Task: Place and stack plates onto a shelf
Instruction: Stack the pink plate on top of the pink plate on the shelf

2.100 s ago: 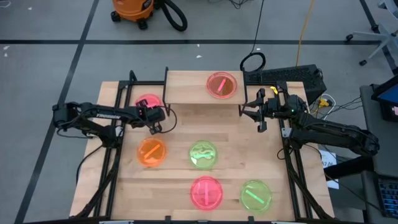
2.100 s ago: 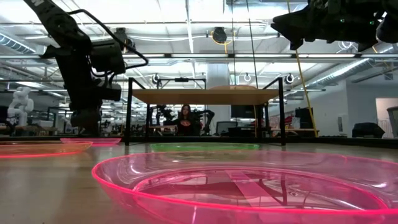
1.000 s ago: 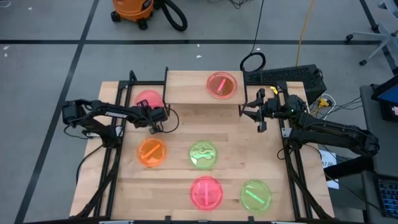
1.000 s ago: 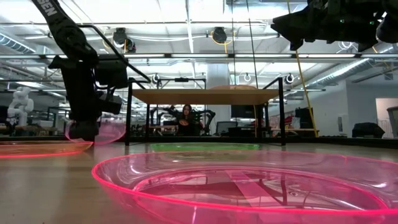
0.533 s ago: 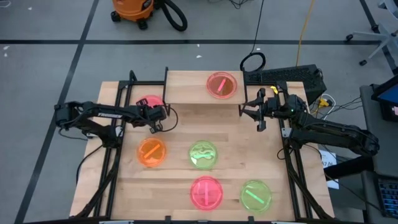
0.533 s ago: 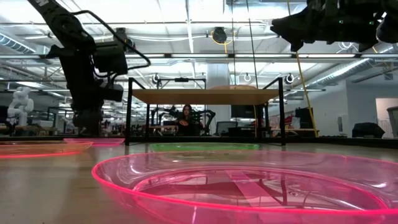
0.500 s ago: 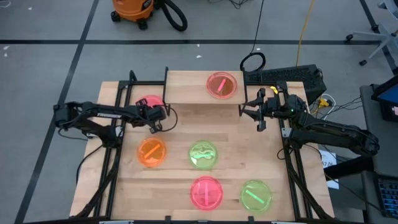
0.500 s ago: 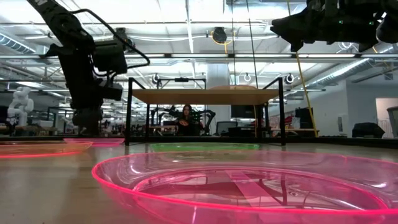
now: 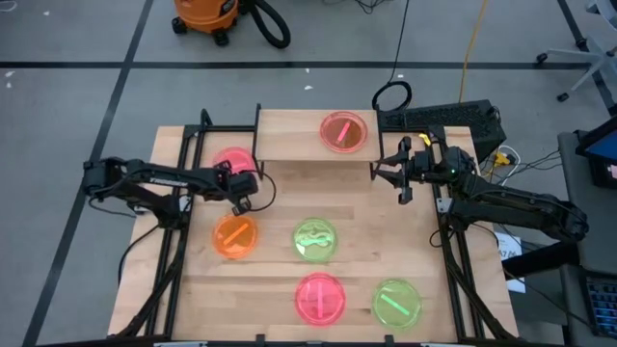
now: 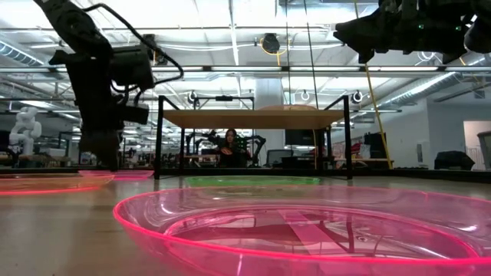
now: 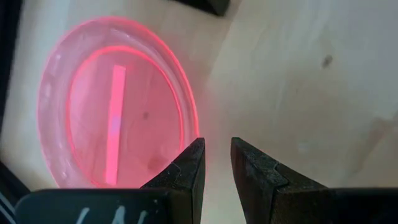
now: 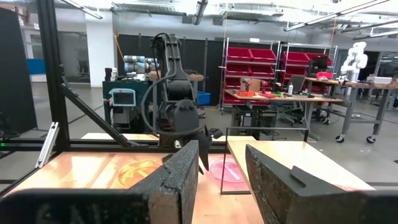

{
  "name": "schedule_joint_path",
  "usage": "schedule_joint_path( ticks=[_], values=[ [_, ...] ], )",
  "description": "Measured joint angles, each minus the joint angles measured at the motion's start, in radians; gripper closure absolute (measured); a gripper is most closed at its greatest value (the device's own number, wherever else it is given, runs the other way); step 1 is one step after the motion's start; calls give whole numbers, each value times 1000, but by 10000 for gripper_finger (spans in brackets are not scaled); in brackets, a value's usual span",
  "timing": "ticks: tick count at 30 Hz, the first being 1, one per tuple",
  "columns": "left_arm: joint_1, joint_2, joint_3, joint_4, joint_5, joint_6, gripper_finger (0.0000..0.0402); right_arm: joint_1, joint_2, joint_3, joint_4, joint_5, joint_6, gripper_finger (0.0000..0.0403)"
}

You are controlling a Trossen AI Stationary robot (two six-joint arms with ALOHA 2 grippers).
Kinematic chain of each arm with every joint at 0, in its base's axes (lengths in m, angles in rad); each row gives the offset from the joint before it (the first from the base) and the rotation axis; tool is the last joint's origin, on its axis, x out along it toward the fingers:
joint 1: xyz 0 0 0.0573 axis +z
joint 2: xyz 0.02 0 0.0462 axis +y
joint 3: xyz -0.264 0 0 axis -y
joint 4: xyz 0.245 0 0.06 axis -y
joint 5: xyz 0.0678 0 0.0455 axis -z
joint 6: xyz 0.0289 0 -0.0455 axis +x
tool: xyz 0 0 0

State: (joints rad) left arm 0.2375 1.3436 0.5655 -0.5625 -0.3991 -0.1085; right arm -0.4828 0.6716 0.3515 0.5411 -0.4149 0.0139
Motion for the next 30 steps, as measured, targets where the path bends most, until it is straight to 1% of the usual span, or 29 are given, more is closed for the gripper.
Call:
schedule_joint_path(
  ticks=[5,12,16,21,27,30],
  values=[
    [1,64,0,-1,-26,0,316,0,0,0,-1,0,0,284],
    [24,119,1,27,-128,4,316,0,0,0,-3,-1,0,284],
    [25,118,0,43,-117,17,316,0,0,0,-4,-1,-1,284],
    [-16,86,0,42,-98,29,316,0,0,0,-5,-1,-3,284],
    [-38,48,0,7,-202,36,316,0,0,0,-4,0,-3,284],
    [-25,49,0,-8,-211,48,316,0,0,0,-4,1,-3,284]
  ],
)
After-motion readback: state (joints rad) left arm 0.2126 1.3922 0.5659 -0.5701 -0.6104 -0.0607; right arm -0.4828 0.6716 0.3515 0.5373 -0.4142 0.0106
